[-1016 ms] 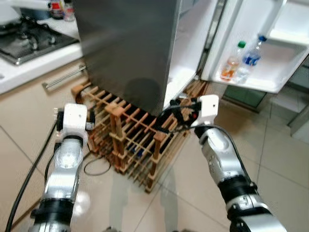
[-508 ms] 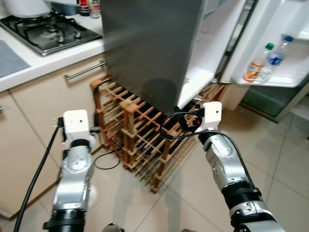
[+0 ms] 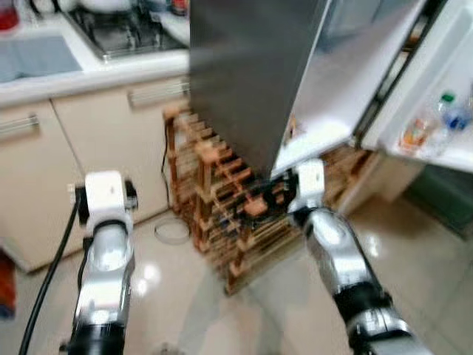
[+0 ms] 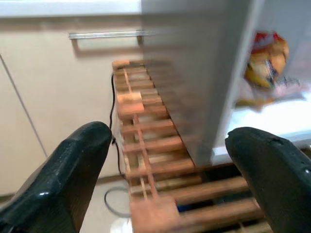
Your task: Restocking fridge
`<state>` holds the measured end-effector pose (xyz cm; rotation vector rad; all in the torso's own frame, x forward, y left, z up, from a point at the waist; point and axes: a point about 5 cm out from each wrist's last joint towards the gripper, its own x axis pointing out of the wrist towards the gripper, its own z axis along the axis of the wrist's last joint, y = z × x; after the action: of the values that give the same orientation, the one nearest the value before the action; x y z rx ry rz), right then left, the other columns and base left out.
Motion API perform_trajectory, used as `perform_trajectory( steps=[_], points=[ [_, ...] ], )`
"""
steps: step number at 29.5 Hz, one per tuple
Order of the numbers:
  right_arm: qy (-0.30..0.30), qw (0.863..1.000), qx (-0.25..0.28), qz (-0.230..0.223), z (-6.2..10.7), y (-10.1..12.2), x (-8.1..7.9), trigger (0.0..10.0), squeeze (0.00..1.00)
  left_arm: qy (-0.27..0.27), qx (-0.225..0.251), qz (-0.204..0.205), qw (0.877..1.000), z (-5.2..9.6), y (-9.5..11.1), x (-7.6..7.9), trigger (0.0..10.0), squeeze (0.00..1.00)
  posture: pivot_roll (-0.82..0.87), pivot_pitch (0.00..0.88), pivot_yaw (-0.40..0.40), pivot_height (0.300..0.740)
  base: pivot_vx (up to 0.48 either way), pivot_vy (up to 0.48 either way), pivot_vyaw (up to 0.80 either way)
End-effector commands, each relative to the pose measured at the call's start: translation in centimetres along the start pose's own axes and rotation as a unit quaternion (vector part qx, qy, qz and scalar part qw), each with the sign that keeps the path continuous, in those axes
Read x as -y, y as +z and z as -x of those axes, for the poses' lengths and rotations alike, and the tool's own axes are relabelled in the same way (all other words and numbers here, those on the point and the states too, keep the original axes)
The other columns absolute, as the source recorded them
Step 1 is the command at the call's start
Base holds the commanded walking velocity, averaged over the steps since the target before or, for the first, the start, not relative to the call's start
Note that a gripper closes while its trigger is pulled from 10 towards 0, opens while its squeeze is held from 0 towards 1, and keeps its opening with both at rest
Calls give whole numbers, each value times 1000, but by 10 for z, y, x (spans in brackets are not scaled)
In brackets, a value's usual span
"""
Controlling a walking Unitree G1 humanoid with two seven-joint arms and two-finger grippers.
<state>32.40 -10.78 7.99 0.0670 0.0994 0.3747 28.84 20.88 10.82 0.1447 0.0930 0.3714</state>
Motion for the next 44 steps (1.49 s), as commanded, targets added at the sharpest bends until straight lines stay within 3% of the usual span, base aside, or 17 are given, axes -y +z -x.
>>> perform_trajectory(
  steps=[1, 9, 14, 15, 22, 23, 27, 35, 37, 41, 44],
  points=[
    [9, 1000, -2, 6, 0, -1, -2, 10000, 125, -17, 18, 8, 1000, -4, 11, 5, 10000, 0, 0, 0, -82, 740, 0, 0, 444],
    [32, 999, -3, 11, -2, -5, -13, 10000, 125, -28, 40, -10, 999, -10, 21, 7, 10000, 0, -5, 0, -70, 740, 0, 0, 444],
    [-15, 1000, 18, 0, 1, 0, -4, 10000, 63, -43, 38, 14, 998, -9, 16, 8, 10000, 0, -19, 0, -68, 740, 0, 0, 418],
    [-41, 999, 25, 3, 5, 3, 6, 10000, 0, -61, 31, 31, 997, -5, 12, 9, 10000, 0, -33, 0, -65, 740, 0, 0, 0],
    [-49, 998, 34, 11, 6, 8, 13, 10000, 0, -102, 40, 64, 992, -2, 16, 18, 10000, 0, -34, 0, -68, 740, 0, 0, 480],
    [-42, 998, 44, 14, 0, 14, 10, 10000, 0, -110, 63, 59, 990, -5, 26, 21, 10000, 0, -14, 0, -73, 740, 0, 0, 613],
    [-33, 998, 50, 17, -6, 18, 6, 10000, 0, -117, 81, 41, 989, -8, 32, 23, 10000, 0, -15, 0, -76, 740, 0, 0, 603],
    [-38, 997, 62, 1, -11, 25, 6, 10000, 0, -130, 15, 4, 991, -13, 10, 32, 10000, 0, -34, 0, -70, 740, 0, 0, 530],
    [-45, 997, 56, -9, -8, 20, 9, 10000, 0, -122, -23, 28, 992, -12, -1, 33, 10000, 0, -32, 0, -69, 740, 0, 0, 494],
    [-49, 997, 54, -14, -6, 17, 11, 10000, 0, -112, -32, 44, 992, -12, -4, 29, 10000, 0, -33, 0, -68, 740, 0, 0, 491],
    [-53, 997, 51, -20, -3, 12, 12, 10000, 0, -104, -6, 50, 993, -12, 1, 19, 10000, 0, -35, 0, -58, 740, 0, 320, 475]
  ],
)
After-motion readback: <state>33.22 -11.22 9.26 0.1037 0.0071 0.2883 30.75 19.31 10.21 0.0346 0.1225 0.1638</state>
